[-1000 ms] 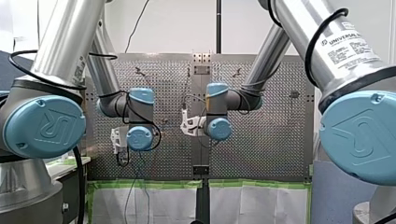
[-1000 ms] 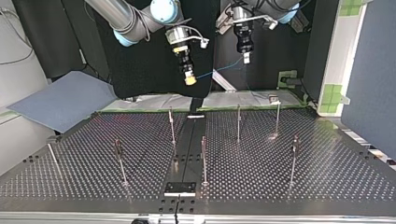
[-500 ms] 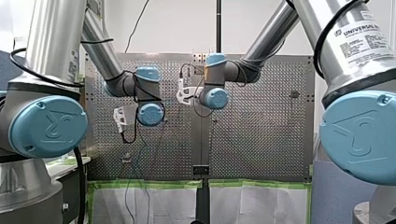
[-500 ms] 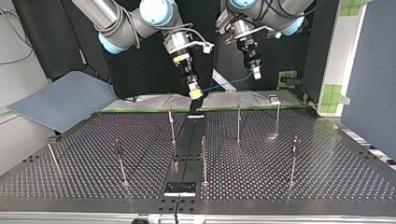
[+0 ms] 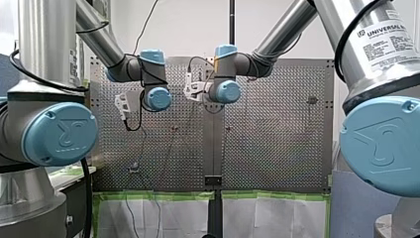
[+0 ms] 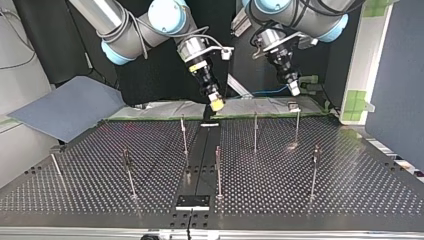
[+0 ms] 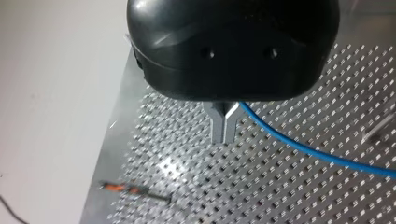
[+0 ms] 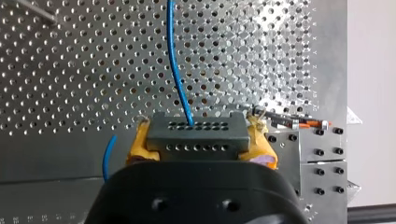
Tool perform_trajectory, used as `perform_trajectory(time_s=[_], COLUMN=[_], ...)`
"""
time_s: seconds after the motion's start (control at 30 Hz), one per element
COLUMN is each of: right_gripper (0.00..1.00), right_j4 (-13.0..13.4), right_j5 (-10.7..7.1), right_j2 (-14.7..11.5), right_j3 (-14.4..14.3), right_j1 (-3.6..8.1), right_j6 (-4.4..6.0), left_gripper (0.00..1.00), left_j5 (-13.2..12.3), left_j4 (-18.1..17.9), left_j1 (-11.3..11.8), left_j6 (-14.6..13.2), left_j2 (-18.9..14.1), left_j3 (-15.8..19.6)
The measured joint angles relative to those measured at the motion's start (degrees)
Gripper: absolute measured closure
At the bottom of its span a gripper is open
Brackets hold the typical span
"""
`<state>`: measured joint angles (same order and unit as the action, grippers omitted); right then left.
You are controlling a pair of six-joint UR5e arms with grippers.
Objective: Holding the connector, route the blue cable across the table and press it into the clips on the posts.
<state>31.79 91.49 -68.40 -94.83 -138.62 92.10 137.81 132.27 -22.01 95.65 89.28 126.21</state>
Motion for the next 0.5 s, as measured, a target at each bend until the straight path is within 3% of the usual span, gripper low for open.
perform_trajectory(time_s=[0.3,0.5], right_gripper=[1.00,1.00], right_j4=[-4.93,-8.31], right_j5=[-1.17,-1.82], right_j2=[0.40,1.10], right_j3=[3.89,6.30], right_j1=[0.38,-0.50], right_j6=[0.71,1.07], left_gripper=[1.00,1.00], left_j5=[-4.57,-8.14], left_j4=[5.22,8.82], left_j1=[5.09,7.87], left_j6=[-0.36,-0.45], left_j2=[-5.22,-7.65], left_j3=[-0.33,-2.31])
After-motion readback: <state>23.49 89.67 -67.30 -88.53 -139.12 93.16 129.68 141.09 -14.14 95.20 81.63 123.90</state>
